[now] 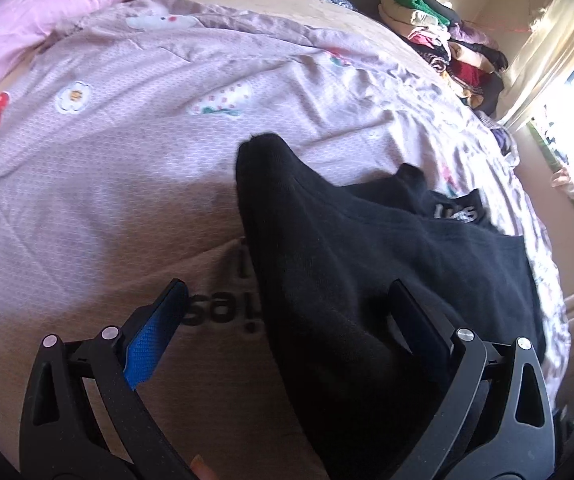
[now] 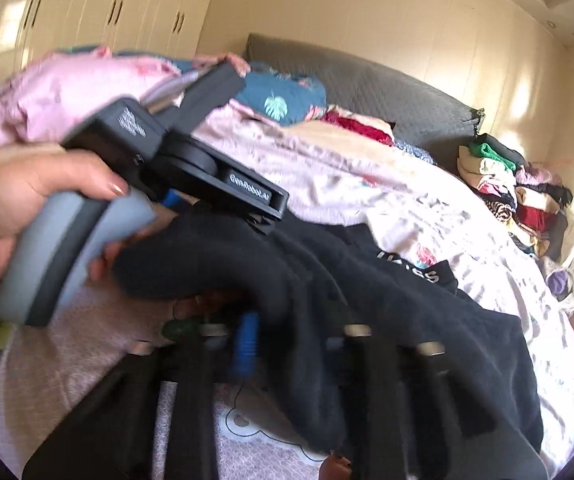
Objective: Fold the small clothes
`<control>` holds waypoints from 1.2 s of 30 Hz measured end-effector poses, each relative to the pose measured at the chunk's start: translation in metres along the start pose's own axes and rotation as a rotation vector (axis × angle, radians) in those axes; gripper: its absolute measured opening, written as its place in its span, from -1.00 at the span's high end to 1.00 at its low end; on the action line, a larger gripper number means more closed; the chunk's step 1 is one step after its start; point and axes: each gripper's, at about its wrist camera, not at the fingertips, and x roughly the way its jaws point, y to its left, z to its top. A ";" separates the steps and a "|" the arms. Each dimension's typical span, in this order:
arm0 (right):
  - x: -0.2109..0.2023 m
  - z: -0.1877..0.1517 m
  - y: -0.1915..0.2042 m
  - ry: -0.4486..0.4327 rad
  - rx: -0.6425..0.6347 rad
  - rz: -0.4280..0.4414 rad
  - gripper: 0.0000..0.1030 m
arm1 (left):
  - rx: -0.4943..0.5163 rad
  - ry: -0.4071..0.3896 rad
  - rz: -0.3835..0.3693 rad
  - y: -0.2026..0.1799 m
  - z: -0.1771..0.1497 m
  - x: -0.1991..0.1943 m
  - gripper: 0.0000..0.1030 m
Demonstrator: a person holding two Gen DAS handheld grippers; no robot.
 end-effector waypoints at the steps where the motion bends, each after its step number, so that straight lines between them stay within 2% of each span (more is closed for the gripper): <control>1: -0.003 0.001 -0.002 -0.005 0.008 -0.004 0.82 | -0.010 0.003 -0.016 -0.003 0.001 0.000 -0.81; 4: -0.014 -0.001 -0.012 -0.020 0.045 -0.018 0.85 | -0.020 -0.007 -0.059 -0.018 0.004 -0.004 -0.81; 6: -0.021 -0.002 -0.022 -0.031 0.083 -0.025 0.86 | -0.002 -0.028 -0.092 -0.036 0.008 -0.010 -0.68; 8: -0.027 -0.003 -0.031 -0.040 0.114 -0.033 0.87 | 0.022 -0.045 -0.113 -0.054 0.010 -0.014 -0.16; 9: -0.031 -0.004 -0.036 -0.047 0.129 -0.043 0.87 | 0.038 -0.053 -0.108 -0.064 0.012 -0.017 -0.08; 11: -0.041 -0.008 -0.044 -0.060 0.164 -0.065 0.87 | 0.082 -0.080 -0.096 -0.085 0.014 -0.023 0.29; 14: -0.051 -0.015 -0.057 -0.069 0.213 -0.099 0.88 | 0.141 -0.113 -0.097 -0.113 0.017 -0.032 0.49; 20: -0.071 -0.029 -0.080 -0.084 0.302 -0.158 0.88 | 0.205 -0.144 -0.133 -0.163 0.019 -0.040 0.55; 25: -0.080 -0.042 -0.098 -0.069 0.379 -0.177 0.88 | 0.250 -0.139 -0.145 -0.200 0.017 -0.033 0.57; 36: -0.080 -0.079 -0.144 0.046 0.648 -0.158 0.88 | 0.304 -0.045 -0.151 -0.266 0.002 0.015 0.57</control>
